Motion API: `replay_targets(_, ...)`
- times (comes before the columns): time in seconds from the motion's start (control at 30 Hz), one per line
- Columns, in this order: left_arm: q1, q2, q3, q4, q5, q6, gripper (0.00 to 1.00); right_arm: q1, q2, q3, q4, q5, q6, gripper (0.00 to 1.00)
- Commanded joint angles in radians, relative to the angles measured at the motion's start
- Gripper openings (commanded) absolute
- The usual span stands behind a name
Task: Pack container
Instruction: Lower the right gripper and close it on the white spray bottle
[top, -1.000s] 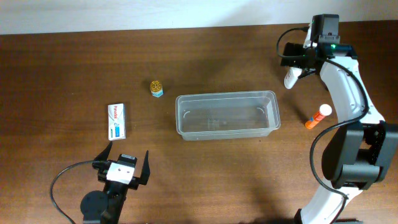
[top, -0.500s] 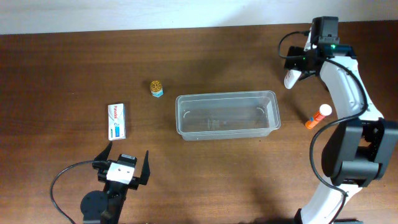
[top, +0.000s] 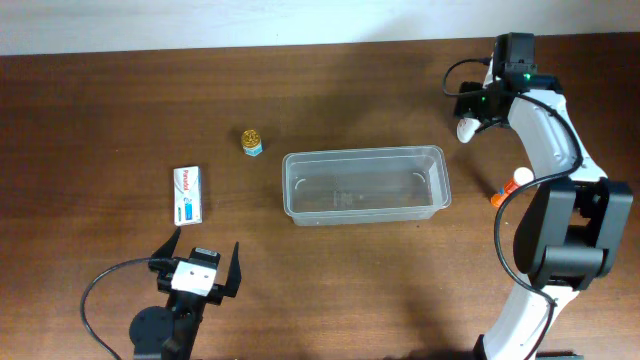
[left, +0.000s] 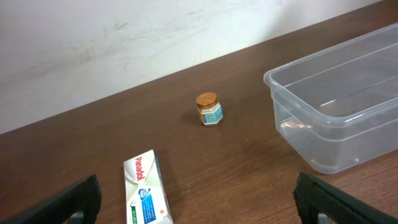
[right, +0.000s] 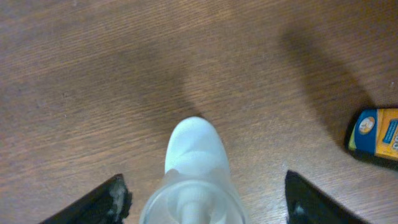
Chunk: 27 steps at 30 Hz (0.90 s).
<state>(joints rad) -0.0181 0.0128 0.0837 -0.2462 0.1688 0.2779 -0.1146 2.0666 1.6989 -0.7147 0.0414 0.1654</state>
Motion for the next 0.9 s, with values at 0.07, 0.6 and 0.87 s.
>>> replay_targets(0.07, 0.006, -0.007, -0.005, 0.0, 0.008, 0.015, 0.99, -0.005, 0.009, 0.006, 0.009, 0.016, 0.004, 0.56)
replay_targets(0.6, 0.006, -0.007, -0.005, 0.0, 0.008, 0.015, 0.99, -0.005, 0.023, 0.006, 0.008, 0.016, 0.004, 0.42)
replay_targets(0.87, 0.006, -0.007, -0.005, 0.0, 0.008, 0.015, 0.99, -0.005, 0.023, 0.006, 0.008, 0.015, 0.004, 0.41)
